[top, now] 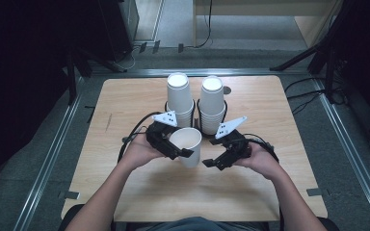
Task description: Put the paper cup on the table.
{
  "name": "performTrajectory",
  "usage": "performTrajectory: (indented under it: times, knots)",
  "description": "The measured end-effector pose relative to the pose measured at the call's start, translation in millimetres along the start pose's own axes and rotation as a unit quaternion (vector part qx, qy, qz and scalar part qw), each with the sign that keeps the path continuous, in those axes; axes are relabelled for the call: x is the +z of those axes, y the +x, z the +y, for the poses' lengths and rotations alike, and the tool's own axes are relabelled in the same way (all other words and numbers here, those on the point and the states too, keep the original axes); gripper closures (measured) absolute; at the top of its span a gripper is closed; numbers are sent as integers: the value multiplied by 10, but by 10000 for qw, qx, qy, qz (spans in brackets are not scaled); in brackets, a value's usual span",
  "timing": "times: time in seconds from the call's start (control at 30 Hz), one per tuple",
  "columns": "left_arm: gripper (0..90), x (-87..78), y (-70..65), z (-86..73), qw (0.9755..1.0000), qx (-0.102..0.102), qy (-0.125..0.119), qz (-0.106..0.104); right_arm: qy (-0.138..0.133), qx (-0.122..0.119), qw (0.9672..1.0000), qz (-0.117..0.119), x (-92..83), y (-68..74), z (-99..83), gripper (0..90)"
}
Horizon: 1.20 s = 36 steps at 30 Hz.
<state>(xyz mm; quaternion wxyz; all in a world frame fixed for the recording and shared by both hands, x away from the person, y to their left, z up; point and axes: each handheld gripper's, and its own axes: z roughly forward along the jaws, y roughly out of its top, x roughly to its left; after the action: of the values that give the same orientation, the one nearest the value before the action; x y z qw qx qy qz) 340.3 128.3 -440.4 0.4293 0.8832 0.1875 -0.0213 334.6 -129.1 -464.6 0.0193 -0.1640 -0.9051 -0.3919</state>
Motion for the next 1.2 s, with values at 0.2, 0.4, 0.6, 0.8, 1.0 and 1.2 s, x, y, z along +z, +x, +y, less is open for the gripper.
performTrajectory:
  times: [0.2,0.4,0.6,0.8,1.0,1.2]
  knots:
    - [123,-41,32,-37,9999,15,114,36,-45,92,9999,-113,-61,-26,-32,141]
    - [121,-75,61,-81,9998,41,192,91,32,337,9993,-160,-72,-69,-99,145]
    - [121,-138,90,-143,9997,-35,188,173,84,358,9988,-315,-89,-120,-113,151]
    - [117,-218,133,-225,9992,-150,167,344,131,408,9983,-404,-79,-199,-121,154]
    - [116,-334,187,-308,9985,-285,99,463,129,433,9981,-407,-68,-241,-114,155]
    - [113,-453,248,-388,9974,-446,57,570,134,321,9986,-398,-52,-262,-106,197]
